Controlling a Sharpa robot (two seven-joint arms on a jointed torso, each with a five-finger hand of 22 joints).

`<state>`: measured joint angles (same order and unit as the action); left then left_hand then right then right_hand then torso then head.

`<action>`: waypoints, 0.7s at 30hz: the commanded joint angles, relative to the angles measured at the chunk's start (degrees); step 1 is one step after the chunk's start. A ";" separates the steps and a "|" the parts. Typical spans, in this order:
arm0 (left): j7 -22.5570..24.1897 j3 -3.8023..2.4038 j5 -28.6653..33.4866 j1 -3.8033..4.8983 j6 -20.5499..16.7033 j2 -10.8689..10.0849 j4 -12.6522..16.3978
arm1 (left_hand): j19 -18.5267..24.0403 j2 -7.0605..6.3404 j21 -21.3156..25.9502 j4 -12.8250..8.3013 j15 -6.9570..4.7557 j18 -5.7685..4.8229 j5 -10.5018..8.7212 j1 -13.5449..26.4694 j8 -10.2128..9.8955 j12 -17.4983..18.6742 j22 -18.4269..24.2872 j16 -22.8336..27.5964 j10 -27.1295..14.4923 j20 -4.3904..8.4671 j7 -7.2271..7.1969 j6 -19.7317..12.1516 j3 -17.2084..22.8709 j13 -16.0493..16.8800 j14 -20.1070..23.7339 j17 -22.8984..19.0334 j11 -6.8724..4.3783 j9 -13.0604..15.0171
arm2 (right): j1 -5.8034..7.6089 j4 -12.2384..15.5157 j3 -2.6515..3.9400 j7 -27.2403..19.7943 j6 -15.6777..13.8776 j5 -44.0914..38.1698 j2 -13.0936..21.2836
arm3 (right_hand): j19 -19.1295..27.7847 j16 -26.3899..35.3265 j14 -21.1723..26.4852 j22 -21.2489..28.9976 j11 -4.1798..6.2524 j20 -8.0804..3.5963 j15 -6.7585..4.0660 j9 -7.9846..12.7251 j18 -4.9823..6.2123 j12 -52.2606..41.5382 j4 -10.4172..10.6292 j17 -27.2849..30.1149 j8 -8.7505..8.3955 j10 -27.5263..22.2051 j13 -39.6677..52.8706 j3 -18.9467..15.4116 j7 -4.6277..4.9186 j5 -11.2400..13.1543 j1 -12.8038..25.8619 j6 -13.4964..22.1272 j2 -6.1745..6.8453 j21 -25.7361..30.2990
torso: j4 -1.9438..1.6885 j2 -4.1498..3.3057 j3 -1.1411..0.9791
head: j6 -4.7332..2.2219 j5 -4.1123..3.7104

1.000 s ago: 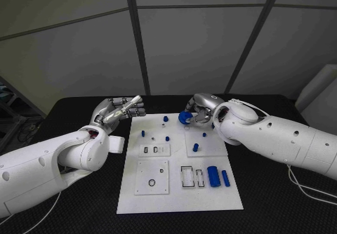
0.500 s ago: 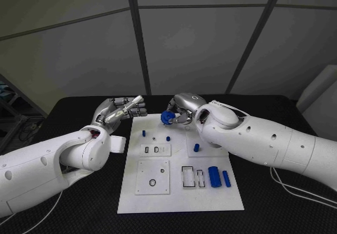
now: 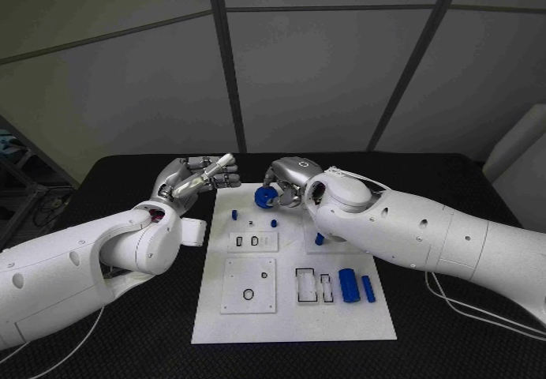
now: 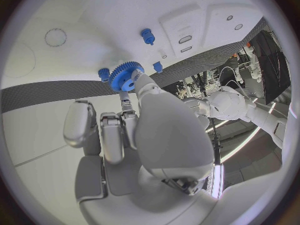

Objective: Assemble the parts on the task board

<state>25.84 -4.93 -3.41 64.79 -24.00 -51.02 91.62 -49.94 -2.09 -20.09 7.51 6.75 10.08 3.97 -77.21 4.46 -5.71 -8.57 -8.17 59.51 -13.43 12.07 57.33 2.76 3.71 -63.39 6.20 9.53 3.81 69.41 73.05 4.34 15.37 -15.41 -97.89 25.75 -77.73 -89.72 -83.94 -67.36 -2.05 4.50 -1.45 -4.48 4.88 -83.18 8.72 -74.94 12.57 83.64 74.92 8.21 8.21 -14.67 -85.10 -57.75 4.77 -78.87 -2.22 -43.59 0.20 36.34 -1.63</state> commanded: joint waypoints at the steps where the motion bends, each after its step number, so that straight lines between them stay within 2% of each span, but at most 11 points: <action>1: 0.15 -0.06 -0.40 0.10 0.69 0.07 0.04 | 0.25 0.37 0.19 -0.39 0.27 0.39 -0.17 0.14 -0.26 0.17 0.10 0.18 0.40 -0.09 0.14 0.43 -0.07 0.02 -0.14 0.05 -0.06 -0.02 | 0.12 -0.42 -0.06 -0.19 2.11 -0.84 -0.28 | -0.04 -0.28 -6.06 0.07 -0.09 -0.08 -0.35 -0.33 -0.33 0.12 0.28 -15.06 -0.19 0.31 6.25 0.73 -1.34 -0.30 0.54 -2.18 -0.09 0.03 | 0.12 -0.01 -0.04 | 0.12 0.06; 8: 0.14 -0.06 -0.41 0.10 0.67 0.03 0.06 | 0.25 0.37 0.19 -0.39 0.27 0.39 -0.17 0.14 -0.26 0.17 0.10 0.18 0.40 -0.09 0.14 0.43 -0.07 0.02 -0.14 0.05 -0.06 -0.02 | 0.12 -1.02 -0.14 0.01 2.60 -0.84 -0.63 | 0.03 -0.27 -6.05 0.13 -0.18 -0.03 -0.27 -0.21 -0.32 0.25 0.32 -15.03 -0.49 0.18 6.13 0.92 -1.23 -0.22 0.96 -2.04 0.12 0.07 | 0.15 0.01 -0.04 | 0.14 0.12; 13: 0.12 -0.06 -0.41 0.11 0.67 -0.04 0.15 | 0.25 0.37 0.19 -0.39 0.27 0.39 -0.17 0.14 -0.26 0.17 0.10 0.18 0.40 -0.09 0.14 0.43 -0.07 0.02 -0.14 0.05 -0.06 -0.02 | 0.12 -1.45 -0.16 0.27 2.98 -0.84 -0.84 | 0.14 -0.28 -6.06 0.23 -0.51 0.16 -0.01 0.12 -0.30 0.95 0.43 -15.06 -1.38 -0.48 5.35 1.19 -0.83 -0.01 1.83 -1.21 0.71 0.14 | 0.12 -0.02 -0.04 | 0.19 0.07; 16: 0.11 -0.06 -0.41 0.11 0.67 -0.03 0.13 | 0.25 0.37 0.19 -0.39 0.27 0.39 -0.17 0.14 -0.26 0.17 0.10 0.18 0.40 -0.09 0.14 0.43 -0.07 0.02 -0.14 0.05 -0.06 -0.02 | 0.12 -1.73 -0.17 0.29 3.45 -0.84 -0.98 | 0.26 -0.27 -6.05 0.38 -0.91 0.39 0.30 0.42 -0.29 1.50 0.58 -15.05 -2.26 -1.00 4.75 1.20 -0.36 0.61 2.59 -0.12 1.27 0.23 | 0.14 0.00 -0.04 | 0.19 0.09; 19: 0.10 -0.06 -0.41 0.11 0.67 -0.01 0.11 | 0.27 0.40 0.20 -0.43 0.28 0.38 -0.17 0.13 -0.30 0.21 0.11 0.25 0.40 -0.10 0.14 0.43 -0.08 0.01 -0.12 0.05 -0.05 -0.02 | 0.12 -2.08 -0.18 0.19 3.99 -0.84 -1.17 | 0.43 -0.28 -6.06 0.55 -1.78 0.98 1.02 0.89 -0.27 2.46 0.71 -15.06 -4.60 -1.94 3.67 1.03 0.60 1.93 3.70 3.25 2.35 0.35 | 0.14 -0.01 -0.04 | 0.26 0.12; 21: 0.10 -0.06 -0.41 0.11 0.68 0.01 0.09 | 0.27 0.40 0.20 -0.43 0.28 0.38 -0.17 0.13 -0.30 0.21 0.11 0.25 0.40 -0.10 0.14 0.43 -0.08 0.01 -0.12 0.05 -0.05 -0.02 | 0.12 -2.23 -0.19 0.16 4.24 -0.84 -1.27 | 0.48 -0.28 -6.06 0.58 -2.04 1.27 1.29 0.83 -0.25 2.70 0.78 -15.06 -5.40 -2.20 3.40 0.92 0.83 2.26 4.13 4.25 2.74 0.38 | 0.15 0.01 -0.06 | 0.31 0.12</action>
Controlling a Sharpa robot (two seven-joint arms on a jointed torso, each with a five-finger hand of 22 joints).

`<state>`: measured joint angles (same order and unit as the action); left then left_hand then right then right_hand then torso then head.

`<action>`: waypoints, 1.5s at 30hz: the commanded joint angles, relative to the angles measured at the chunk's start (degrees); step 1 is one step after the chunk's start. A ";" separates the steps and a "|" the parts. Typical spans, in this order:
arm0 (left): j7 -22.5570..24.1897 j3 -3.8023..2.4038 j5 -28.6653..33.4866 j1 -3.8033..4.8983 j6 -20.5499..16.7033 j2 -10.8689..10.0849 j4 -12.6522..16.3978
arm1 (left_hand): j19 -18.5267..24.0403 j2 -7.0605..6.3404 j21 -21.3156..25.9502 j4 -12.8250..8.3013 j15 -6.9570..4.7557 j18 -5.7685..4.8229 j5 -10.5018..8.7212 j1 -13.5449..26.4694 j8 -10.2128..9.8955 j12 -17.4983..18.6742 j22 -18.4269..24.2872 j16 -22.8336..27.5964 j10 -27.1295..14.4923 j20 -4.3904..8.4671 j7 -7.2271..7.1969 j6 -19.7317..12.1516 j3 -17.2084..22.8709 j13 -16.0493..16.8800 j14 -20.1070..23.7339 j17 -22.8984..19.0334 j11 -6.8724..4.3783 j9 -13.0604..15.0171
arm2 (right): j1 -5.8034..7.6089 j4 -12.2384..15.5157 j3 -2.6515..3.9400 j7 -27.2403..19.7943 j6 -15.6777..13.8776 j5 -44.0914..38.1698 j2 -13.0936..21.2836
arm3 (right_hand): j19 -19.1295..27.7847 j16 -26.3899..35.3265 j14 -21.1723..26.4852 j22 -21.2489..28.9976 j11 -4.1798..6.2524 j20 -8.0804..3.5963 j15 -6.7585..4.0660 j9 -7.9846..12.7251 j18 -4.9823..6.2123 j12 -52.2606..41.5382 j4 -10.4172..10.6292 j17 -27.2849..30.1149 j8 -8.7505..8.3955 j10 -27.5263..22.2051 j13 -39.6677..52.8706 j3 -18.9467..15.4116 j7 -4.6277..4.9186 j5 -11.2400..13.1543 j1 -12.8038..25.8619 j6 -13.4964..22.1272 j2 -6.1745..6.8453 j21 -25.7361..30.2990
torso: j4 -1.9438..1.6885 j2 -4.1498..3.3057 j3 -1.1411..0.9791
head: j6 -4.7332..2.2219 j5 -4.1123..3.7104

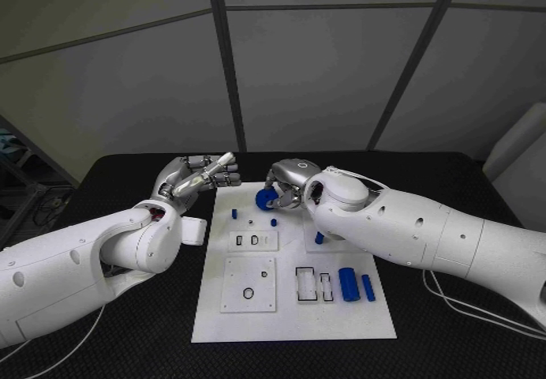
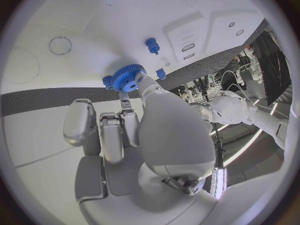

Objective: Assemble the parts on the task board

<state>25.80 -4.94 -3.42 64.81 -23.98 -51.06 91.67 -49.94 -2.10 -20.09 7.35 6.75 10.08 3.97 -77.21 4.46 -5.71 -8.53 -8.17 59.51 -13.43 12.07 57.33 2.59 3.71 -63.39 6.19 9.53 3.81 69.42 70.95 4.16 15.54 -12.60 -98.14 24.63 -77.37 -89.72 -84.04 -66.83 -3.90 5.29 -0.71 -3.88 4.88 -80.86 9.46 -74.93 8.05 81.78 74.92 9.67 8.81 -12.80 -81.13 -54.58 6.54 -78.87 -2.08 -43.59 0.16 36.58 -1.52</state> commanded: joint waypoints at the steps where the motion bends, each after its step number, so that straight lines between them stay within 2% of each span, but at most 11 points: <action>1: 0.13 -0.06 -0.40 0.09 0.66 0.05 0.04 | 0.27 0.40 0.20 -0.27 0.28 0.38 -0.17 0.13 -0.30 0.21 0.07 0.25 0.40 -0.10 0.15 0.43 0.09 0.01 -0.12 0.06 -0.06 -0.02 | 0.10 -0.18 -0.02 0.00 1.50 -0.58 -0.17 | 0.15 -0.28 -5.96 0.07 -0.31 0.63 0.66 0.23 -0.24 0.55 0.13 -15.07 -1.37 -0.53 3.19 -0.65 0.33 0.64 0.45 1.73 1.23 0.39 | 0.01 0.01 -0.02 | 0.07 0.01; 7: 0.11 -0.06 -0.40 0.09 0.65 0.04 0.03 | 0.27 0.40 0.20 -0.27 0.28 0.38 -0.17 0.13 -0.30 0.21 0.07 0.25 0.40 -0.10 0.15 0.43 0.09 0.01 -0.12 0.06 -0.06 -0.02 | 0.10 -0.39 -0.04 0.04 1.65 -0.58 -0.24 | 0.21 -0.28 -5.96 0.08 -0.53 1.00 0.93 0.16 -0.19 0.87 0.70 -15.07 -2.90 -0.91 2.82 -0.85 0.51 1.27 1.30 3.65 1.96 0.41 | -0.01 0.03 -0.02 | 0.06 -0.01; 14: 0.06 -0.06 -0.40 0.09 0.65 0.02 0.01 | 0.27 0.40 0.20 -0.27 0.28 0.38 -0.17 0.13 -0.30 0.21 0.07 0.25 0.40 -0.10 0.15 0.43 0.09 0.01 -0.12 0.06 -0.06 -0.02 | 0.10 -0.43 -0.05 0.04 2.43 -0.30 -0.20 | 0.25 -0.28 -5.96 0.10 -0.65 1.16 1.05 -0.05 -0.18 0.77 1.69 -15.07 -3.08 -0.87 2.91 -1.01 0.62 1.05 2.36 3.44 2.15 0.42 | 0.02 -0.01 -0.02 | -0.01 0.00; 21: -0.01 -0.06 -0.40 0.09 0.65 0.07 -0.05 | 0.27 0.40 0.20 -0.27 0.28 0.38 -0.17 0.13 -0.30 0.21 0.07 0.25 0.40 -0.10 0.15 0.43 0.09 0.01 -0.12 0.06 -0.06 -0.02 | 0.10 -0.51 -0.06 -0.04 3.42 0.28 -0.13 | 0.19 -0.28 -5.96 -0.05 -0.37 1.12 0.89 -0.37 -0.18 0.34 2.14 -15.07 -2.42 -0.51 3.38 -0.74 0.22 0.75 2.86 1.61 1.65 0.34 | 0.01 0.00 -0.03 | -0.06 -0.02; 27: -0.05 -0.06 -0.40 0.09 0.64 0.05 -0.07 | 0.30 0.43 0.21 -0.30 0.29 0.38 -0.17 0.15 -0.34 0.25 0.08 0.31 0.38 -0.11 0.16 0.43 0.08 0.01 -0.11 0.07 -0.04 -0.03 | 0.10 -0.59 -0.06 0.08 4.76 1.57 0.09 | 0.11 -0.28 -5.96 -0.20 0.00 0.80 0.56 -0.34 -0.21 0.05 4.26 -15.07 -2.43 -0.25 3.71 -0.97 -0.18 -1.44 6.12 0.41 0.45 0.26 | 0.04 0.00 -0.02 | 0.04 0.00; 30: -0.06 -0.06 -0.40 0.09 0.59 0.03 -0.05 | 0.30 0.43 0.21 -0.30 0.29 0.38 -0.17 0.15 -0.34 0.25 0.08 0.31 0.38 -0.11 0.16 0.43 0.08 0.01 -0.11 0.07 -0.04 -0.03 | 0.10 -0.60 -0.06 0.42 5.16 1.97 0.25 | 0.13 -0.28 -5.96 -0.18 -0.01 0.76 0.54 -0.25 -0.21 -0.02 5.15 -15.07 -2.70 -0.21 3.78 -1.14 -0.18 -1.94 7.44 0.41 0.30 0.27 | 0.04 0.00 -0.03 | 0.05 -0.04; 36: -0.11 -0.06 -0.40 0.09 0.49 -0.02 -0.04 | 0.30 0.43 0.21 -0.30 0.29 0.38 -0.17 0.15 -0.34 0.25 0.08 0.31 0.38 -0.11 0.16 0.43 0.08 0.01 -0.11 0.07 -0.04 -0.03 | 0.10 -0.13 -0.06 0.81 4.05 2.18 0.86 | 0.01 -0.28 -5.96 -0.41 -0.01 0.74 0.54 -0.22 -0.26 -0.35 4.92 -15.07 -2.84 0.09 4.18 -0.99 -0.16 -2.21 7.21 0.25 0.62 0.15 | 0.00 0.00 -0.04 | 0.03 -0.10; 45: -0.14 -0.06 -0.40 0.09 0.39 -0.11 -0.08 | 0.31 0.48 0.21 -0.32 0.30 0.38 -0.17 0.16 -0.38 0.29 0.09 0.36 0.35 -0.11 0.18 0.42 0.08 0.00 -0.11 0.07 -0.03 -0.03 | 0.08 1.76 -0.05 1.09 0.01 1.81 2.86 | -0.36 -0.28 -5.96 -1.03 -0.03 0.73 0.54 -0.24 -0.38 -0.74 4.45 -15.07 -2.85 0.46 4.63 -0.50 -0.11 -2.69 6.59 -0.16 0.62 -0.17 | 0.07 -0.02 -0.10 | 0.03 -0.06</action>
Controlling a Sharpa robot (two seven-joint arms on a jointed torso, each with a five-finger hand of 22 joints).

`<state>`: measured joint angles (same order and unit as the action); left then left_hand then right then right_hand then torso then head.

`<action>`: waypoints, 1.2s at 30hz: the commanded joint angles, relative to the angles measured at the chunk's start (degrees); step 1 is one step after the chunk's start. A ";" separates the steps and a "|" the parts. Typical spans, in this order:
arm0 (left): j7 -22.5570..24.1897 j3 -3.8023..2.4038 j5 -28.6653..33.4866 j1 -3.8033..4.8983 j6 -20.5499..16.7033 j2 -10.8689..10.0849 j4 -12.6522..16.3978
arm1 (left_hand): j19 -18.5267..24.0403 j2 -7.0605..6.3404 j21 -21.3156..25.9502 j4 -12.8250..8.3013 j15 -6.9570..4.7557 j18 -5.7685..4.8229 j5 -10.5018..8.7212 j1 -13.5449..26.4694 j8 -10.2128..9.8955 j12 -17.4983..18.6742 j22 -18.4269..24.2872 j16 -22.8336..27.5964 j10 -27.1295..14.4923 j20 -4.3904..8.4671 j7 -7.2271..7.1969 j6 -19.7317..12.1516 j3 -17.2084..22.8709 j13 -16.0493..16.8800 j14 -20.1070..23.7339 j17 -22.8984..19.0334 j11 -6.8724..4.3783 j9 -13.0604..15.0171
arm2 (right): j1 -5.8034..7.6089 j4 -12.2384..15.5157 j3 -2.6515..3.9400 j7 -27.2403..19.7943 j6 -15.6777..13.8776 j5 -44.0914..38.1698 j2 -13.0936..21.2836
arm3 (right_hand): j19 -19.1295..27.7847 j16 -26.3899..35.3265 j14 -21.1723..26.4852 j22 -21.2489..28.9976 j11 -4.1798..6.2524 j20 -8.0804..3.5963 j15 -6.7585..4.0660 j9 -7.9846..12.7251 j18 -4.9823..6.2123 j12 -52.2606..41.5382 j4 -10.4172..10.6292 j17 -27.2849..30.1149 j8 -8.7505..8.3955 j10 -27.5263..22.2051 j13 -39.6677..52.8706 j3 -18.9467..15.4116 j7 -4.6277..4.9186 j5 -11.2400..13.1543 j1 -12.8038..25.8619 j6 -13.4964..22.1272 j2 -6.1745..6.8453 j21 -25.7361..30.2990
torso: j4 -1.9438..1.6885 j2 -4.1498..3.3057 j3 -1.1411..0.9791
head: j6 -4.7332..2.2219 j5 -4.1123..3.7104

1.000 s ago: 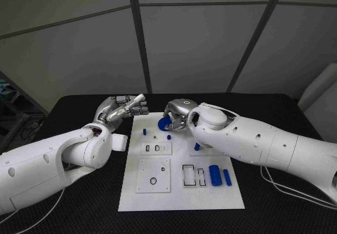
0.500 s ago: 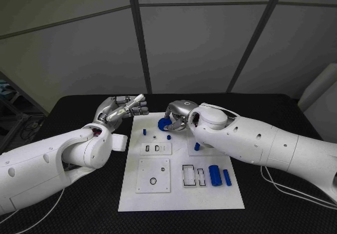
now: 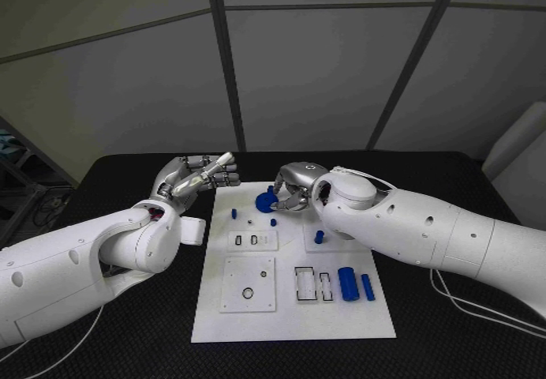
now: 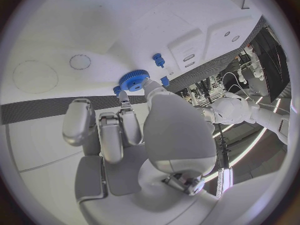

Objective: Assemble the parts on the task board

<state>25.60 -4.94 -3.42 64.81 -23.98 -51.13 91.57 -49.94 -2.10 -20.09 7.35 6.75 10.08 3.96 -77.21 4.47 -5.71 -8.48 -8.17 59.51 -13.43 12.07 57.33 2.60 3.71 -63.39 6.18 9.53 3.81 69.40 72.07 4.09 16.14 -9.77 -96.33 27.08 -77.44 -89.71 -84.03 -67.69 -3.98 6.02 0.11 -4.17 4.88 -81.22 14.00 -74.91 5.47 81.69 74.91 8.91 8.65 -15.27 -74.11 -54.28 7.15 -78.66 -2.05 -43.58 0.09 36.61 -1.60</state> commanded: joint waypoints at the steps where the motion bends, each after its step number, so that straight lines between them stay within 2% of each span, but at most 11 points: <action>1: 0.07 -0.06 -0.40 0.09 0.38 -0.04 0.02 | 0.31 0.48 0.21 -0.32 0.30 0.38 -0.17 0.16 -0.39 0.29 0.05 0.36 0.35 -0.11 0.18 0.42 0.07 0.00 -0.11 0.08 -0.02 -0.04 | 0.10 0.96 0.03 0.45 -3.40 -0.03 0.77 | -0.30 -0.29 -5.97 -0.20 0.06 0.00 -0.28 0.05 -0.39 -0.40 -0.09 -15.09 -0.27 0.55 4.65 0.27 0.04 -0.23 -0.45 -0.47 0.01 -0.40 | 0.06 -0.03 -0.04 | 0.02 0.02; 8: 0.06 -0.06 -0.40 0.08 0.33 -0.13 -0.01 | 0.31 0.48 0.21 -0.32 0.30 0.38 -0.17 0.16 -0.39 0.29 0.05 0.36 0.35 -0.11 0.18 0.42 0.07 0.00 -0.11 0.08 -0.02 -0.04 | 0.08 3.81 0.05 -0.07 -7.48 0.15 3.68 | -0.43 -0.29 -5.97 -0.41 0.05 0.00 -0.26 0.04 -0.43 -0.59 -0.59 -15.09 -0.29 0.76 4.87 0.78 0.07 -0.52 -1.11 -0.84 -0.03 -0.52 | 0.12 -0.04 -0.05 | 0.02 -0.12; 9: 0.07 -0.06 -0.40 0.08 0.31 -0.17 0.00 | 0.31 0.48 0.21 -0.32 0.30 0.38 -0.17 0.16 -0.39 0.29 0.05 0.36 0.35 -0.11 0.18 0.42 0.07 0.00 -0.11 0.08 -0.02 -0.04 | 0.08 4.56 0.05 -0.22 -8.39 0.33 4.41 | -0.46 -0.29 -5.97 -0.45 0.05 0.00 -0.27 0.03 -0.43 -0.64 -0.76 -15.09 -0.28 0.82 4.93 0.96 0.07 -0.65 -1.34 -1.00 -0.07 -0.55 | 0.09 0.00 0.01 | 0.02 -0.18; 13: 0.08 -0.05 -0.40 0.07 0.29 -0.27 0.07 | 0.31 0.48 0.21 -0.32 0.30 0.38 -0.17 0.16 -0.39 0.29 0.05 0.36 0.35 -0.11 0.18 0.42 0.07 0.00 -0.11 0.08 -0.02 -0.04 | 0.08 7.14 0.07 -1.01 -11.06 1.31 7.06 | -0.52 -0.29 -5.97 -0.55 0.08 -0.01 -0.28 0.01 -0.45 -0.71 -1.13 -15.09 -0.25 0.92 5.02 1.30 0.04 -0.87 -1.83 -1.35 -0.02 -0.61 | 0.02 0.02 0.01 | -0.02 -0.18; 17: 0.12 -0.05 -0.40 0.07 0.36 -0.45 0.11 | 0.33 0.56 0.21 -0.36 0.31 0.38 -0.16 0.14 -0.42 0.33 0.06 0.41 0.33 -0.12 0.19 0.42 0.10 -0.01 -0.11 0.09 -0.02 -0.04 | 0.09 9.51 0.09 -2.61 -12.57 4.18 10.42 | -0.41 -0.29 -5.97 -0.39 0.23 -0.07 -0.39 -0.06 -0.41 -0.72 -1.74 -15.09 -0.08 1.00 5.05 1.78 -0.13 -0.73 -2.64 -2.23 0.21 -0.53 | 0.00 0.06 0.08 | -0.19 -0.32; 20: 0.20 -0.05 -0.40 0.07 0.47 -0.63 0.10 | 0.33 0.57 0.21 -0.37 0.31 0.38 -0.16 0.14 -0.43 0.33 0.06 0.42 0.34 -0.12 0.18 0.42 0.10 -0.01 -0.11 0.09 -0.02 -0.04 | 0.11 10.62 0.12 -5.20 -12.44 8.75 13.57 | -0.07 -0.29 -5.97 0.15 0.45 -0.21 -0.60 -0.07 -0.29 -0.47 -2.40 -15.09 -0.03 0.83 4.78 2.05 -0.39 0.45 -3.62 -2.85 0.81 -0.23 | 0.16 0.14 0.14 | -0.26 -0.33; 23: 0.26 -0.05 -0.40 0.07 0.66 -0.78 0.09 | 0.33 0.57 0.21 -0.37 0.31 0.38 -0.17 0.13 -0.42 0.33 0.06 0.43 0.35 -0.12 0.17 0.43 0.09 0.00 -0.11 0.09 -0.02 -0.04 | 0.11 10.68 0.13 -8.95 -11.81 13.12 16.65 | 0.56 -0.23 -5.93 1.13 0.63 -0.38 -0.76 0.04 -0.10 0.14 -3.41 -14.95 -0.31 0.31 4.13 2.30 -0.57 2.01 -5.11 -2.91 1.57 0.34 | 0.32 0.18 0.13 | -0.39 -0.64; 27: 0.24 -0.05 -0.40 0.07 0.88 -0.77 0.03 | 0.36 0.57 0.22 -0.44 0.31 0.38 -0.18 0.14 -0.40 0.28 0.08 0.51 0.52 -0.13 0.10 0.56 0.06 0.03 -0.12 0.10 -0.08 -0.02 | 0.10 9.80 0.12 -13.92 -10.88 15.74 20.31 | 0.70 -0.28 -5.96 1.33 0.77 -0.48 -0.86 0.18 -0.07 0.31 -4.39 -15.07 -0.75 0.21 4.01 2.62 -0.72 2.49 -6.71 -2.64 1.92 0.49 | 0.52 0.12 0.04 | -0.59 -0.93; 31: 0.23 -0.05 -0.40 0.07 0.96 -0.73 -0.05 | 0.37 0.58 0.22 -0.45 0.30 0.38 -0.18 0.15 -0.40 0.27 0.08 0.52 0.57 -0.13 0.08 0.60 0.06 0.03 -0.12 0.10 -0.09 -0.01 | 0.08 8.35 0.11 -16.09 -9.92 17.16 22.13 | 0.83 -0.23 -5.93 1.54 0.86 -0.55 -0.94 0.25 -0.03 0.62 -4.76 -14.96 -1.06 -0.03 3.69 2.56 -0.82 2.26 -7.25 -2.34 2.25 0.64 | 0.61 0.08 -0.09 | -0.65 -1.08; 35: 0.22 -0.04 -0.40 0.06 0.99 -0.63 -0.22 | 0.37 0.59 0.22 -0.47 0.29 0.38 -0.18 0.15 -0.39 0.25 0.09 0.54 0.63 -0.13 0.06 0.64 0.05 0.04 -0.13 0.11 -0.11 0.00 | 0.06 6.16 0.10 -17.32 -9.06 18.43 22.86 | 0.93 -0.18 -5.91 1.70 0.89 -0.60 -0.98 0.33 0.00 0.82 -4.93 -14.85 -1.43 -0.18 3.50 2.46 -0.83 1.98 -7.56 -1.83 2.45 0.76 | 0.53 0.09 -0.12 | -0.75 -1.28; 36: 0.21 -0.04 -0.40 0.06 1.00 -0.60 -0.25 | 0.37 0.59 0.22 -0.47 0.29 0.38 -0.18 0.15 -0.39 0.25 0.09 0.54 0.63 -0.13 0.06 0.64 0.05 0.04 -0.13 0.11 -0.11 0.00 | 0.05 5.61 0.09 -17.50 -8.87 18.69 22.88 | 0.93 -0.18 -5.90 1.69 0.89 -0.61 -0.98 0.34 -0.01 0.85 -4.96 -14.84 -1.49 -0.20 3.48 2.45 -0.83 1.92 -7.61 -1.74 2.47 0.76 | 0.47 0.09 -0.07 | -0.76 -1.33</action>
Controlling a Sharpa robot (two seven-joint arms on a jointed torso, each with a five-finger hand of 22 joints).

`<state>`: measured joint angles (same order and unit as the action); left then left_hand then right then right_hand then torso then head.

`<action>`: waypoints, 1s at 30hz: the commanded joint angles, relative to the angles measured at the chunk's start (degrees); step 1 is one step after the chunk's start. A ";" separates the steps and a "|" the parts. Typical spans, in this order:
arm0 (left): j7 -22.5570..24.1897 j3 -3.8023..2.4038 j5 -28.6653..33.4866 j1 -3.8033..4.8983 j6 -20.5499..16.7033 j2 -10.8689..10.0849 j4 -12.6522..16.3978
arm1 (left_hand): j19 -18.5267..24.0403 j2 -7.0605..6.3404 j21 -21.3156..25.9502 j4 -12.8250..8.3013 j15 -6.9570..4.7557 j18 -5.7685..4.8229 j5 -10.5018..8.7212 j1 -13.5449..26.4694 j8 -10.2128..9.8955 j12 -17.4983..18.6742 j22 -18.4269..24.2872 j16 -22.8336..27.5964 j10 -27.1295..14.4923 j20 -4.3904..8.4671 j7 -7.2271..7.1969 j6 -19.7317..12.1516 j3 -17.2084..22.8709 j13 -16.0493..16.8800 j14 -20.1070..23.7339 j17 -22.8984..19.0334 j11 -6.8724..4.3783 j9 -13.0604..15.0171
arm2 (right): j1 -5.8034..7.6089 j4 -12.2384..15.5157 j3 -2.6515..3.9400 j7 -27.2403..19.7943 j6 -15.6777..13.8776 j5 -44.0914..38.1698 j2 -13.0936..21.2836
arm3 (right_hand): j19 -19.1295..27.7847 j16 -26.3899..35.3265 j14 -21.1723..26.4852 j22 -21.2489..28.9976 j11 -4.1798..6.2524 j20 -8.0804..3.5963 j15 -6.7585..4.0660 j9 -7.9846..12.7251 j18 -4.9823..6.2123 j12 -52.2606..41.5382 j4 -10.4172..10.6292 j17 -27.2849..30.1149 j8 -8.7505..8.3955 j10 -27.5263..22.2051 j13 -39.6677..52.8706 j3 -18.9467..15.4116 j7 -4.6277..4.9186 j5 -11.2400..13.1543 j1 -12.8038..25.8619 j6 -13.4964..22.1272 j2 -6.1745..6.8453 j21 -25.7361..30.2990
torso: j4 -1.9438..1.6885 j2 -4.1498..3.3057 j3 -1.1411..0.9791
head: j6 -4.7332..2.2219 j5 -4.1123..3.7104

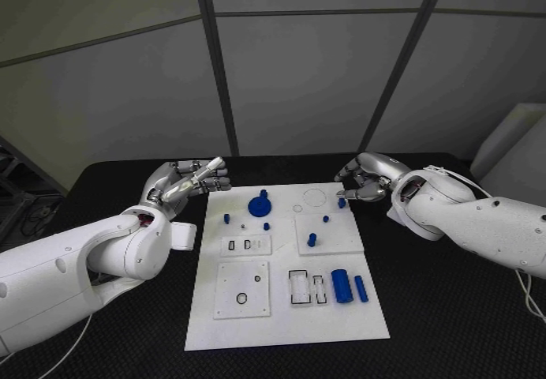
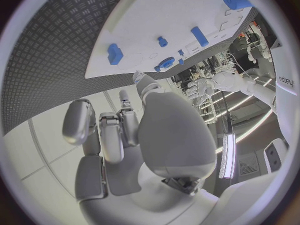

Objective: Assemble the parts on the task board

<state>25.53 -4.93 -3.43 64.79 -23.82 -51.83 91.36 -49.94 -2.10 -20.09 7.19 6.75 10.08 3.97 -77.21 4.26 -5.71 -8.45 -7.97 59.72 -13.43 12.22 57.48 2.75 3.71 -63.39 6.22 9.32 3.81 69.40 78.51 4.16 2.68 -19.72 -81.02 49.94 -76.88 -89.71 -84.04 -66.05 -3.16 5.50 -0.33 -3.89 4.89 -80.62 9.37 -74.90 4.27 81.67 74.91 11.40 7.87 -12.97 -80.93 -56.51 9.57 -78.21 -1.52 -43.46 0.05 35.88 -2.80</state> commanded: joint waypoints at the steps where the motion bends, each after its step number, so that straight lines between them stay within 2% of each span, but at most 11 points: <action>1: 0.27 -0.05 -0.40 0.07 0.83 0.13 -0.06 | 0.37 0.59 0.22 -0.31 0.29 0.38 -0.18 0.15 -0.18 0.25 0.05 0.34 0.41 -0.13 -0.08 0.50 -0.11 0.04 -0.13 0.06 0.10 0.00 | 0.05 -1.36 0.02 -4.16 1.24 3.58 0.00 | 0.39 -0.19 -5.91 0.09 0.07 -0.10 -0.55 0.08 0.00 0.30 -0.37 -14.88 -0.37 -0.22 3.43 -0.05 -0.04 -0.49 -0.87 0.65 0.06 0.34 | -0.10 -0.04 0.03 | -0.04 -0.19; 9: 0.27 -0.05 -0.40 0.04 0.81 0.32 -0.26 | 0.37 0.59 0.22 -0.31 0.29 0.38 -0.18 0.15 -0.18 0.25 0.05 0.34 0.41 -0.13 -0.08 0.50 -0.11 0.04 -0.13 0.06 0.10 0.00 | -0.03 -3.83 0.00 -4.50 3.09 4.58 -0.63 | 0.46 -0.19 -5.91 0.21 0.03 -0.11 -0.54 0.14 0.01 0.44 -0.42 -14.88 -0.64 -0.31 3.32 -0.19 0.02 -0.65 -1.04 1.35 0.15 0.44 | -0.07 -0.10 0.10 | 0.06 -0.17; 19: 0.24 -0.05 -0.40 0.03 0.74 0.32 -0.36 | 0.38 0.61 0.22 -0.35 0.28 0.39 -0.18 0.14 -0.19 0.24 0.06 0.38 0.49 -0.13 -0.10 0.54 -0.12 0.05 -0.16 0.07 0.08 0.00 | -0.36 -4.22 -0.01 -4.11 5.24 4.85 -0.52 | 0.54 -0.16 -5.90 0.38 -0.14 -0.06 -0.43 0.00 0.03 0.48 0.02 -14.82 -0.40 -0.33 3.30 -0.64 0.22 -0.85 -0.47 1.16 0.19 0.56 | -0.07 -0.04 0.16 | 0.32 -0.24; 30: 0.22 -0.05 -0.40 0.02 0.72 0.35 -0.45 | 0.38 0.61 0.22 -0.35 0.28 0.39 -0.18 0.14 -0.19 0.24 0.06 0.38 0.49 -0.13 -0.10 0.54 -0.12 0.05 -0.16 0.07 0.08 0.00 | -0.98 -4.43 -0.01 -3.77 6.52 5.18 -0.58 | 0.52 -0.18 -5.90 0.38 -0.26 0.03 -0.33 -0.13 0.03 0.40 0.50 -14.85 -0.13 -0.23 3.41 -1.02 0.35 -1.25 0.09 0.56 0.09 0.59 | -0.08 -0.06 0.10 | 0.41 -0.38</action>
<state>25.53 -4.92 -3.43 64.74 -23.71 -51.56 90.89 -49.94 -2.10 -20.09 7.19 6.75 10.08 3.97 -77.21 4.27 -5.71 -8.46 -7.98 59.71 -13.43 11.97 57.65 2.75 3.71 -63.39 6.21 9.33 3.81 68.38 74.14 4.13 -0.86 -14.52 -76.31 49.42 -76.68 -89.71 -84.04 -65.68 -3.17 5.31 -0.32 -3.98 4.89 -80.41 9.74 -74.94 3.97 81.67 74.91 10.59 8.11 -13.83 -81.43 -55.56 9.64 -77.99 -1.59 -43.50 0.18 36.29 -3.16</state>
